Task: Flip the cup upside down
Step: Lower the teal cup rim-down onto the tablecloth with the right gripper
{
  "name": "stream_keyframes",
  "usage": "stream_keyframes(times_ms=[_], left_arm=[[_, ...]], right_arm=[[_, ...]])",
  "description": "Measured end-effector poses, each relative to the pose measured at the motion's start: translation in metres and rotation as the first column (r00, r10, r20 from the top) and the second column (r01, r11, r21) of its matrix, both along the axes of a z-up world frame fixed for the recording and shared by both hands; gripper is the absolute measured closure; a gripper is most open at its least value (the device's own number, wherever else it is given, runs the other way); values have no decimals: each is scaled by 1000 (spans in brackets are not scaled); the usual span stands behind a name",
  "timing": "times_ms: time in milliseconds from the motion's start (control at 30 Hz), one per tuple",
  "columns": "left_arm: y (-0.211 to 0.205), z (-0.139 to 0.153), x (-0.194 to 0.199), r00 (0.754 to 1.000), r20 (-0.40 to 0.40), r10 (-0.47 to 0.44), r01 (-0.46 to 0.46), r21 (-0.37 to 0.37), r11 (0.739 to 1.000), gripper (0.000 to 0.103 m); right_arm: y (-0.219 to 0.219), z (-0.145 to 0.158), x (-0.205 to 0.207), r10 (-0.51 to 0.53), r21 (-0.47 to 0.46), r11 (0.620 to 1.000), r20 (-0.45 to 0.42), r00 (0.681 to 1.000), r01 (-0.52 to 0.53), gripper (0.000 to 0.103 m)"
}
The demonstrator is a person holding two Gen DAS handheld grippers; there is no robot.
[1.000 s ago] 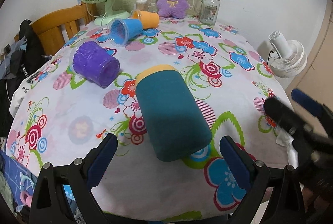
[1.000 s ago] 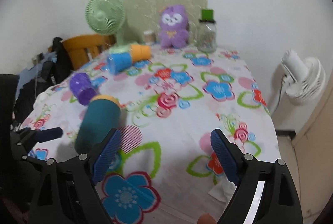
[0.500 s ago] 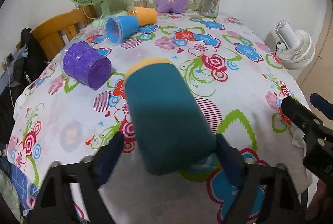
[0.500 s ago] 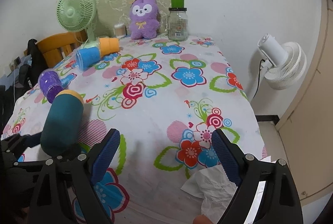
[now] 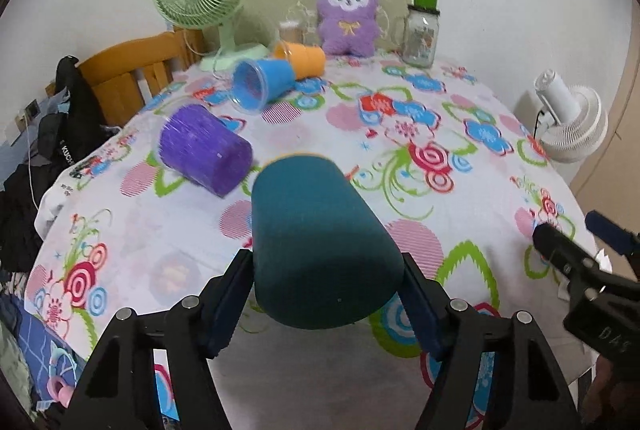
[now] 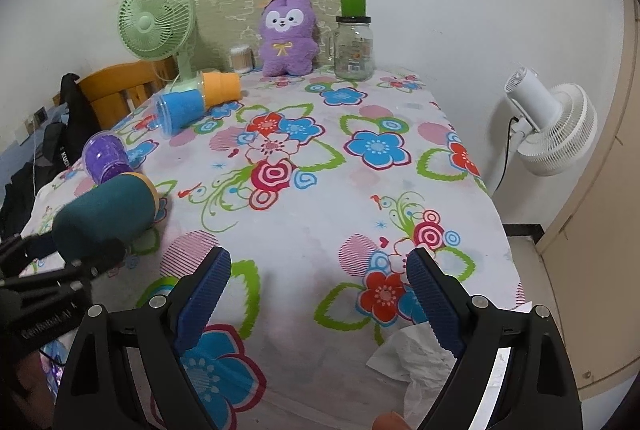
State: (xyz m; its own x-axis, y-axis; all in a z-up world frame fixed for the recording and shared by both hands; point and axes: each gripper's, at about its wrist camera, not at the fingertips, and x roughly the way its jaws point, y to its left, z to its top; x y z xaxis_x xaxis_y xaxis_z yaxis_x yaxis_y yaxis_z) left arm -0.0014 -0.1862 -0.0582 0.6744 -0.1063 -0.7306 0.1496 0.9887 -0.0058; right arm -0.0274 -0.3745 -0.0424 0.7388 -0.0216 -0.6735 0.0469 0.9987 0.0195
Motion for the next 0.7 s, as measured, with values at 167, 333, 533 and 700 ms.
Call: stream_keyframes(times_ms=[167,333,533,700], left_arm=[[8,10,-1,1000,25,17,-16,-13,1000,31],[14,18,-3,999,45,25,-24,-21,999,32],[20,26,-6,997,64,35,-34,-31,999,33],[24,31,-6,996,73,41,-39,-41,998,34]], right_arm=[[8,2,1,21,-10,1000,4,1000,-20,12],[14,4,2,33,-15,999,6,999,-33,12],[19,6,2,45,-21,999,9,999,-45,12],[22,7,2,56,-24,998,10,998,-56,12]])
